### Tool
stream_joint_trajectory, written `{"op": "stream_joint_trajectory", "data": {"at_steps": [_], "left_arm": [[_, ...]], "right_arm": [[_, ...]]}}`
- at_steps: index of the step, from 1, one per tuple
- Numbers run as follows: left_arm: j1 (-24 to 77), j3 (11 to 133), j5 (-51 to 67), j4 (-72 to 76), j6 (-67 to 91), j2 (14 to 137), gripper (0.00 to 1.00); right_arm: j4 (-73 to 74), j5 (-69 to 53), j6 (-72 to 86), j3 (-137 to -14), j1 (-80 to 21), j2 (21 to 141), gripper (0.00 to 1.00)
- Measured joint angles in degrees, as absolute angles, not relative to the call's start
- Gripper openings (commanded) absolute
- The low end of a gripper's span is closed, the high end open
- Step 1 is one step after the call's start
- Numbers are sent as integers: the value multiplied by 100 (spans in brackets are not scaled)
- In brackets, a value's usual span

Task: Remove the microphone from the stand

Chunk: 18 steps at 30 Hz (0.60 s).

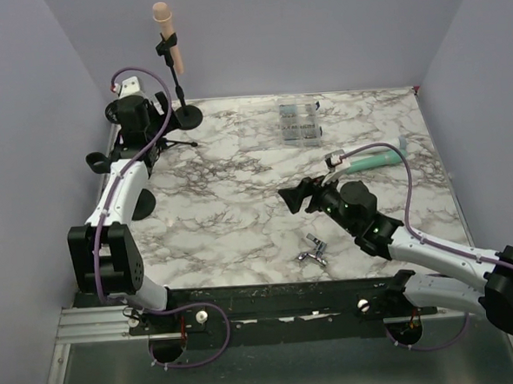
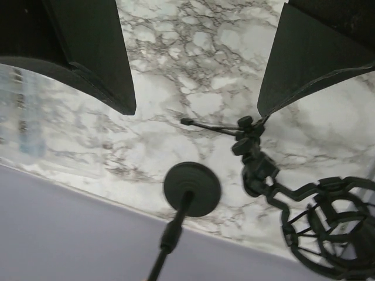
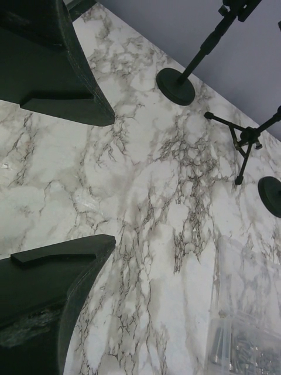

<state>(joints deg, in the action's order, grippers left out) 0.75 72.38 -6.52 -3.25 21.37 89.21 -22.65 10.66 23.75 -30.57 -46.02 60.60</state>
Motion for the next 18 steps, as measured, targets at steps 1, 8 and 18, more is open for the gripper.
{"op": "stream_joint_trajectory", "data": {"at_steps": [1, 8, 18], "left_arm": [[64, 7216, -451, -246, 2161, 8831, 88], [-198, 7531, 998, 469, 2390, 8986, 88], [-464, 9277, 2211, 1286, 2353, 10803, 87]], "right_arm": [[-2265, 1066, 2383, -3050, -4602, 6042, 82], [-2268, 1066, 2399, -3037, -4602, 6047, 82], [-2504, 1072, 2394, -2880, -4602, 6320, 82]]}}
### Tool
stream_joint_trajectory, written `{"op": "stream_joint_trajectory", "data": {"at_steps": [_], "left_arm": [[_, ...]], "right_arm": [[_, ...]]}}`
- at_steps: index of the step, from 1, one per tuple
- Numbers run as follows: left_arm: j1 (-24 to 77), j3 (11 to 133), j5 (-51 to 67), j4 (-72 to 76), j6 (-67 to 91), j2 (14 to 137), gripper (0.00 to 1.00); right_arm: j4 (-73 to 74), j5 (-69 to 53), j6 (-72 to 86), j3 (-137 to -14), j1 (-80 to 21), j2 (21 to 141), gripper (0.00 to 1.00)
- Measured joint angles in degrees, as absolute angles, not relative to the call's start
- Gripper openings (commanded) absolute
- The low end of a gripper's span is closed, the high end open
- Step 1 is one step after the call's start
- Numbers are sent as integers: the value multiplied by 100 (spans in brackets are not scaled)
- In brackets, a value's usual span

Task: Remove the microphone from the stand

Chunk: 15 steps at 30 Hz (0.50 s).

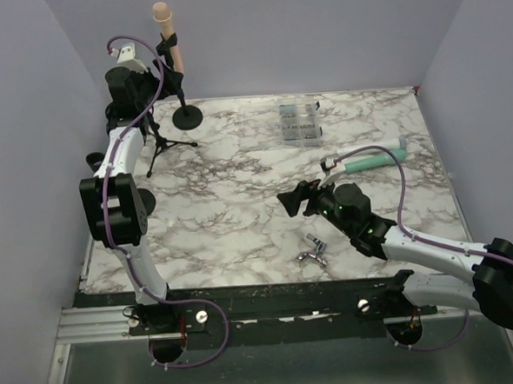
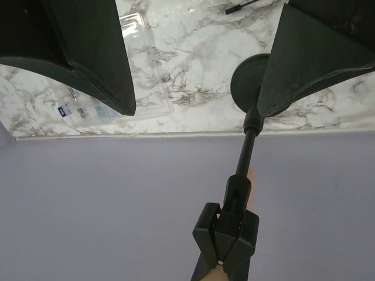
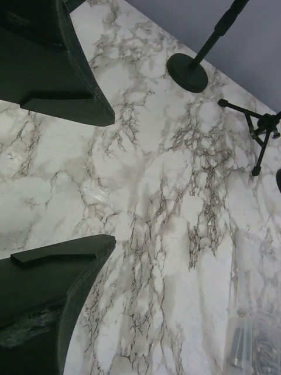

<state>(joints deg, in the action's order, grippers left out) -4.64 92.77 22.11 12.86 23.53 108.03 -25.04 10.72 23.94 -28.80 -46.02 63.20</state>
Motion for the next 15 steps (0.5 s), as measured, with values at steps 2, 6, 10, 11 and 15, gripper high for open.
{"op": "stream_joint_trajectory", "data": {"at_steps": [2, 6, 10, 11, 15], "left_arm": [[-489, 9583, 2255, 1461, 2338, 11236, 86], [-504, 10033, 2259, 1653, 2362, 11826, 81], [-513, 10648, 2255, 1704, 2436, 12342, 75], [-515, 10787, 2252, 1717, 2473, 12464, 73], [-519, 11209, 2244, 1879, 2674, 12860, 66]], "right_arm": [[-2574, 1070, 2390, -2864, -4602, 6427, 82], [-2718, 1070, 2379, -2853, -4602, 6608, 82], [-2823, 1068, 2346, -2823, -4602, 6713, 82], [-2851, 1068, 2342, -2810, -4602, 6722, 82], [-2930, 1070, 2290, -2788, -4602, 6724, 82]]}}
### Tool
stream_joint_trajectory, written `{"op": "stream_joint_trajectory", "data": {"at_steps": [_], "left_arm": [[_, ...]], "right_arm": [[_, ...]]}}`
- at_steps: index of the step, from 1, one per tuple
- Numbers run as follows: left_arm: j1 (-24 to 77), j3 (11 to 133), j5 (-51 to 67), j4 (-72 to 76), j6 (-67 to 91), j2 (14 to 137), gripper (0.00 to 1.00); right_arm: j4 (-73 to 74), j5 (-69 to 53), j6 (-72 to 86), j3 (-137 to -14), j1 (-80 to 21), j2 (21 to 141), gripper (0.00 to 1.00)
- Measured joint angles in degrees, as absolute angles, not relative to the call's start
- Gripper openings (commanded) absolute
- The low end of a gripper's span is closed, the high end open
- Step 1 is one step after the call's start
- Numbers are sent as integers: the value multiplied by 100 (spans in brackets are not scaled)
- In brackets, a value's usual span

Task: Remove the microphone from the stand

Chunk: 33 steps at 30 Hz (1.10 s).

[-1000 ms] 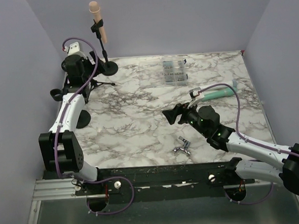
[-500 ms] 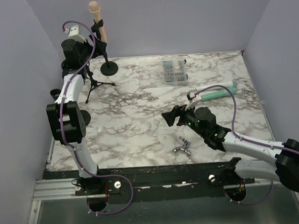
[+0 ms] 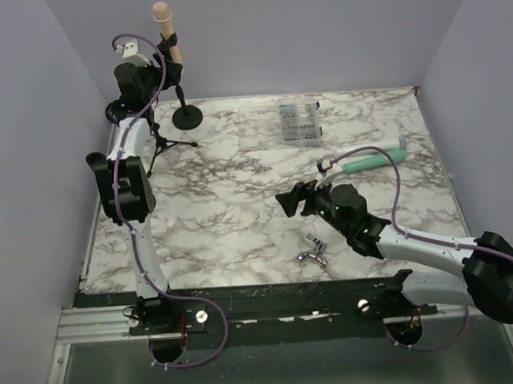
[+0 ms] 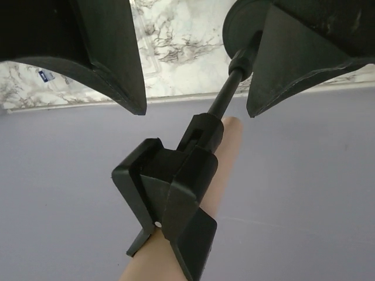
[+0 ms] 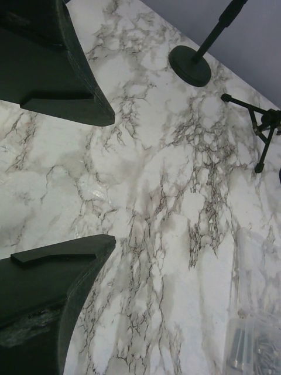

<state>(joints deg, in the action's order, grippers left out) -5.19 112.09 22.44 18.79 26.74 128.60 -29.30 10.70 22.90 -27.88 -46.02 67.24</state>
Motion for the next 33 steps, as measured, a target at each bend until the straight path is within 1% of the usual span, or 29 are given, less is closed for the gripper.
{"op": "stream_joint_trajectory", "data": {"at_steps": [4, 7, 10, 14, 15, 17, 18, 19, 25, 33], "left_arm": [[-517, 11421, 2228, 2106, 2908, 13198, 58], [-482, 11701, 2228, 2163, 3004, 13487, 50], [-440, 11775, 2224, 2180, 3035, 13600, 39], [-360, 11775, 2185, 2176, 3024, 13611, 15], [-346, 11782, 2161, 2174, 2989, 13611, 12], [-318, 11789, 2123, 2176, 2893, 13611, 9], [-316, 11782, 2121, 2180, 2862, 13611, 6], [-311, 11764, 2108, 2237, 2842, 13611, 0], [-189, 11306, 2034, 2561, 2816, 13404, 0], [141, 9723, 1782, 2971, 2506, 12396, 0]], "right_arm": [[-3013, 1070, 2246, -2788, -4602, 6770, 82], [-3037, 1070, 2239, -2788, -4602, 6827, 82], [-3037, 1070, 2239, -2788, -4602, 6842, 82], [-3037, 1070, 2237, -2788, -4602, 6840, 82], [-3037, 1072, 2237, -2786, -4602, 6836, 82], [-3037, 1070, 2237, -2779, -4602, 6827, 82], [-3037, 1070, 2237, -2773, -4602, 6818, 82], [-3037, 1070, 2237, -2768, -4602, 6810, 82], [-3037, 1074, 2237, -2705, -4602, 6635, 82], [-3035, 1081, 2239, -2692, -4602, 6565, 82]]}}
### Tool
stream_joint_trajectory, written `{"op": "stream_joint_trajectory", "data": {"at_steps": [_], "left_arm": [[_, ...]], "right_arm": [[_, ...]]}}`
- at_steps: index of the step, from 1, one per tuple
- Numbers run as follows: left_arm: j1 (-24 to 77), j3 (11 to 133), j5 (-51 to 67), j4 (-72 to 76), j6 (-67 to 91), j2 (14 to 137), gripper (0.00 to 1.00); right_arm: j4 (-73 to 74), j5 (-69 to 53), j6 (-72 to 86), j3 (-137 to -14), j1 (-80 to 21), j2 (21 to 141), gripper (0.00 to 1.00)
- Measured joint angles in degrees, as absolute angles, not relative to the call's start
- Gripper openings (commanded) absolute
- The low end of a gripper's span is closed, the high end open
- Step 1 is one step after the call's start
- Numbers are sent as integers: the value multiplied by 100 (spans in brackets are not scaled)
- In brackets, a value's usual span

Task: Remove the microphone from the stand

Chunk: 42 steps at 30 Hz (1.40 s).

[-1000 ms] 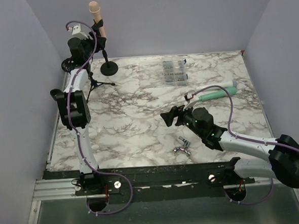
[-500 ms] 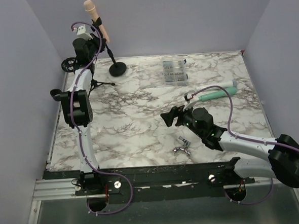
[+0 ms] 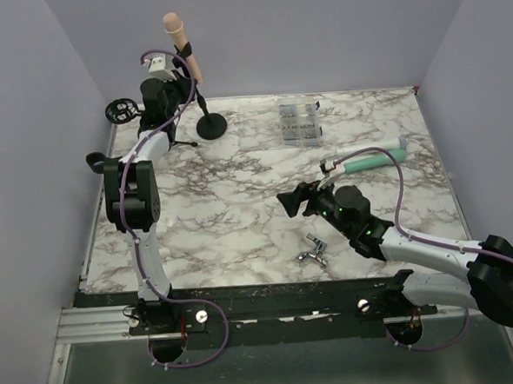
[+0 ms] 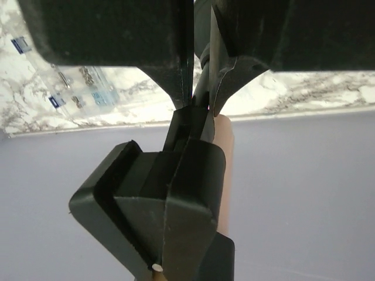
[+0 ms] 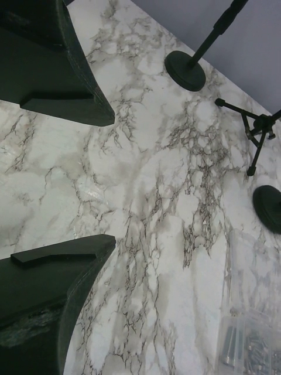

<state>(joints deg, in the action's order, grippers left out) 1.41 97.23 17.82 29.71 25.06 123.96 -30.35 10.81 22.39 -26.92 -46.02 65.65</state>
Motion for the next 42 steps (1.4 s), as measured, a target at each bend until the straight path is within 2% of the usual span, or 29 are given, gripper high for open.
{"op": "stream_joint_trajectory", "data": {"at_steps": [8, 18, 24, 30, 37, 40, 42], "left_arm": [[762, 7107, 1046, 3022, 2215, 10304, 0], [1452, 4519, 578, 3382, 2316, 7979, 0], [1811, 3566, 537, 3111, 2622, 6737, 0], [2681, 2932, 213, 2541, 2447, 5505, 0], [3089, 2519, -169, 2314, 2311, 4737, 0], [3140, 2495, -215, 2287, 2309, 4687, 10], [3153, 2541, -217, 2250, 2311, 4727, 22]], "right_arm": [[-2963, 1114, 2244, -2692, -4602, 6471, 82], [-2679, 1131, 2381, -2722, -4602, 6316, 82], [-2451, 1240, 2703, -2862, -4602, 6261, 83], [-2314, 1389, 3155, -2864, -4600, 5885, 83], [-2180, 1210, 3365, -2805, -4600, 5535, 82], [-2012, 1059, 3365, -2808, -4600, 5518, 82], [-1909, 963, 3365, -2808, -4600, 5518, 82]]}}
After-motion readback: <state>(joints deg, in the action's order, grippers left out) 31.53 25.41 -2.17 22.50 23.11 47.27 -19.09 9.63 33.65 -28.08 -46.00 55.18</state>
